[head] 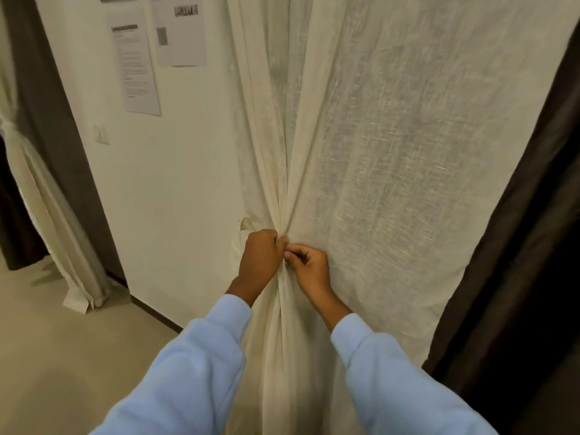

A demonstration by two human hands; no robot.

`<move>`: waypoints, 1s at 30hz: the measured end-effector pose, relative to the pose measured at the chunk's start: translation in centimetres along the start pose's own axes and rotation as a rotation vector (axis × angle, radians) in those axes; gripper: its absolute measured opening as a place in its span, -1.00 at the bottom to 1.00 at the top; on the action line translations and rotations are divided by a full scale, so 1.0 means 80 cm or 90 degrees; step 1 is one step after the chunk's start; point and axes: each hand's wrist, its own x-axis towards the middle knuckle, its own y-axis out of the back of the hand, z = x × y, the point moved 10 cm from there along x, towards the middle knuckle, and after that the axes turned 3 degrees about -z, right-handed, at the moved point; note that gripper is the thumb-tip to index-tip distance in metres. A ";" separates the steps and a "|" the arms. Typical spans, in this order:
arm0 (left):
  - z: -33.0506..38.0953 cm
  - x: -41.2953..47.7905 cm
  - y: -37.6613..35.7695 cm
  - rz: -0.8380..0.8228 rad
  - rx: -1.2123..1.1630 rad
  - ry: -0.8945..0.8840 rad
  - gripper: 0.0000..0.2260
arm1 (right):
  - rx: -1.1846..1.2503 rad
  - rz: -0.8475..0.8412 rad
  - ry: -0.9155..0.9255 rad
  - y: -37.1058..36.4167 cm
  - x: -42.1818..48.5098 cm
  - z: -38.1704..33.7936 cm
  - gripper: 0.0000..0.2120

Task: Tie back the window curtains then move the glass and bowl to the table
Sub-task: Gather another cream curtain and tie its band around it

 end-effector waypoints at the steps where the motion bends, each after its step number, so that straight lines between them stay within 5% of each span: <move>1: -0.002 0.004 -0.003 -0.004 0.011 0.008 -0.55 | -0.007 -0.008 -0.012 0.001 0.001 0.002 -0.82; 6: 0.002 0.012 -0.015 -0.034 0.086 -0.020 -0.56 | -0.052 0.100 0.054 0.040 -0.045 -0.039 -0.81; 11: -0.001 0.017 -0.021 -0.042 0.084 -0.040 -0.56 | -0.189 0.531 0.311 0.144 -0.164 -0.124 -0.72; 15: -0.001 0.017 -0.022 -0.049 0.075 -0.050 -0.57 | -0.346 0.664 0.049 0.181 -0.164 -0.093 0.06; 18: -0.005 0.014 -0.018 -0.037 0.058 -0.044 -0.59 | -0.340 0.656 -0.017 0.201 -0.152 -0.077 0.24; 20: -0.012 0.014 -0.015 -0.032 0.056 -0.043 -0.60 | -0.271 0.636 -0.013 0.204 -0.144 -0.068 0.11; 25: -0.016 0.014 -0.012 -0.034 0.047 -0.039 -0.78 | -0.145 0.584 0.134 0.164 -0.136 -0.081 -0.73; 30: -0.010 0.011 -0.014 -0.035 0.031 -0.041 -0.79 | -0.169 0.512 0.198 0.096 -0.110 -0.086 -0.63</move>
